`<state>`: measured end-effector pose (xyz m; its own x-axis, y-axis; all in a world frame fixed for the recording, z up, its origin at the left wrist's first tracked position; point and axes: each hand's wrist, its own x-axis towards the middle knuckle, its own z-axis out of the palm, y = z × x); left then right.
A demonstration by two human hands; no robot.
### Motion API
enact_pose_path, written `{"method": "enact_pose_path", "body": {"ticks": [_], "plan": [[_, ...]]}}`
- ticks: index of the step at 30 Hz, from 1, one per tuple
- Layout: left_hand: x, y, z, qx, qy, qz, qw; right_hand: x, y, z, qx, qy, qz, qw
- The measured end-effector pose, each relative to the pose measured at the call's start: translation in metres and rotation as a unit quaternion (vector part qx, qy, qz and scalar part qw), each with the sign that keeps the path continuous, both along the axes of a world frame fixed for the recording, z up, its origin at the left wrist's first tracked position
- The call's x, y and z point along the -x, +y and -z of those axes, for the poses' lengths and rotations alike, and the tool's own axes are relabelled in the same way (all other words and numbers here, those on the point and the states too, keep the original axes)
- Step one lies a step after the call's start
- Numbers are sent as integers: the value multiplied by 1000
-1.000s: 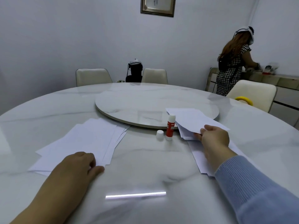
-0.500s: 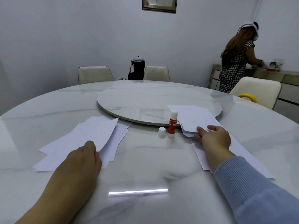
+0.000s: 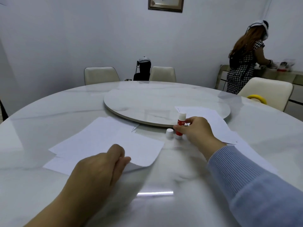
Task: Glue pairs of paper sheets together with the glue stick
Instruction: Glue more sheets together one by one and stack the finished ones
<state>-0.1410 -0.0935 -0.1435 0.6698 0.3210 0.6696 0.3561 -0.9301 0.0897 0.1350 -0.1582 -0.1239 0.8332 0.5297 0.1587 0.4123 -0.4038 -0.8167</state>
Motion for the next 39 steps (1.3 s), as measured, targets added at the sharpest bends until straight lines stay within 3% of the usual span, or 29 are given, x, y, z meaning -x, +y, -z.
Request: {"method": "enact_pose_path", "body": {"ticks": [4,9,12,15,18,20,22,25,28,31,39], "plan": [[0,0,2,6,66,68,995,-1,3,3,-24,0,30,999],[7,13,8,214,92,218,948,4,-19,-12,-79,-74,68,992],[15,20,11,246,132,285,917,8,-56,-30,-134,-118,45,983],[20,19,8,253,139,296,910,13,-100,-41,-157,-99,-1,983],[12,9,-8,272,125,286,910,20,-133,-42,-130,-90,-50,986],[-10,-5,-13,268,101,210,935,27,-142,-40,-111,-71,-72,989],[-44,-26,-13,241,149,98,954,33,-142,-38,-101,-76,-75,989],[-93,-56,4,205,272,30,940,38,-133,-33,-139,-81,-33,986],[-106,-65,19,178,326,13,928,37,-124,-22,-185,-21,0,982],[-101,-62,27,151,348,31,925,35,-112,-9,-215,38,-36,975],[-98,-63,25,149,333,45,930,35,-84,12,-98,-53,-92,989]]}}
